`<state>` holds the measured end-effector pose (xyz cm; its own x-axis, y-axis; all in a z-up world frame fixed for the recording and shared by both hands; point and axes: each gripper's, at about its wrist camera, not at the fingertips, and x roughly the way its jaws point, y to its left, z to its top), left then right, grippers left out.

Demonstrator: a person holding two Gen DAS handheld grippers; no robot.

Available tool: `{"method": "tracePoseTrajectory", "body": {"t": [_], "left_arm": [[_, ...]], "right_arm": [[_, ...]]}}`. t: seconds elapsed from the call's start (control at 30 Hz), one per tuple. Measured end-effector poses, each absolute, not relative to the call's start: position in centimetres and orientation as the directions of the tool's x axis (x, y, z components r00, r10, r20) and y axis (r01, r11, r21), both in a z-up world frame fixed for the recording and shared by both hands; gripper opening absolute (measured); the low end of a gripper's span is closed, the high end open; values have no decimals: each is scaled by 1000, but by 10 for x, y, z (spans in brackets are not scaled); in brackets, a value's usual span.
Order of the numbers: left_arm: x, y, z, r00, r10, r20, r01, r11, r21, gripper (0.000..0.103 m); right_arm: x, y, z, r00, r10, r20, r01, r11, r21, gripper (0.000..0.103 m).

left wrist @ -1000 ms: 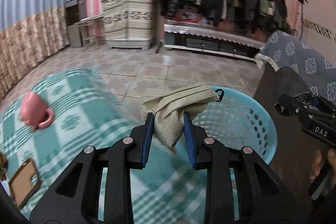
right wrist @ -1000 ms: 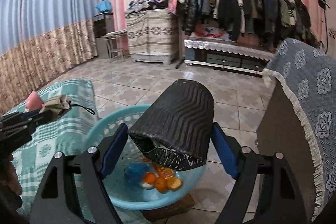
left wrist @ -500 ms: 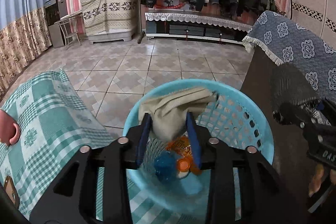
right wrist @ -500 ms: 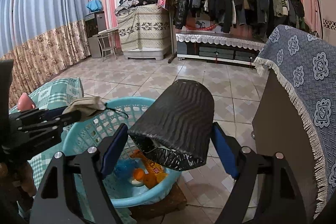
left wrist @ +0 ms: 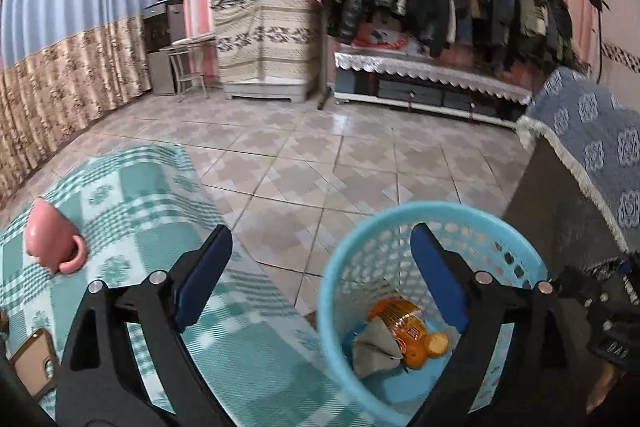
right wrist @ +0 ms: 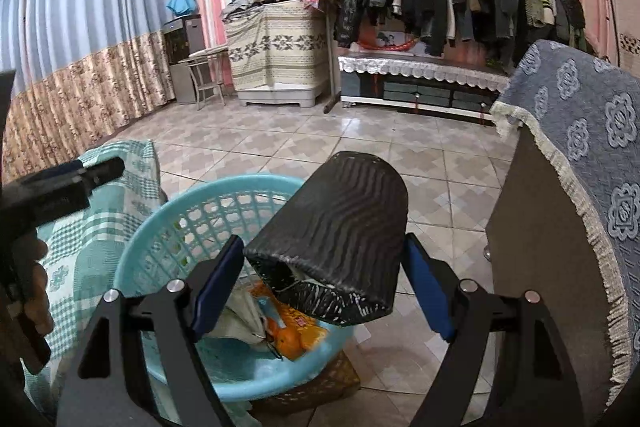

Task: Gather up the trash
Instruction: 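Open the left gripper to drop the bag while the right gripper drops the cylinder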

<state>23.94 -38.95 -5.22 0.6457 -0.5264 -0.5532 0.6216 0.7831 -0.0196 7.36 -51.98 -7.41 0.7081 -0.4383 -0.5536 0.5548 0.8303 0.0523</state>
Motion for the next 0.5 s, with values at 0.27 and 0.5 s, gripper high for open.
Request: {"method": "tracePoseTrajectory", "body": {"t": [0.27,0.5], "left_arm": [[243,-352,-38,717,-463,-522,542,840,-1,96],[236,-327,-37,756,-416,-505,508,860,51,97]], "right_arm": [[115,-499,-90,709,-400,-581,509,860,29,79],[142,-490,-109,683,-419,-598,512,859,-17,80]]}}
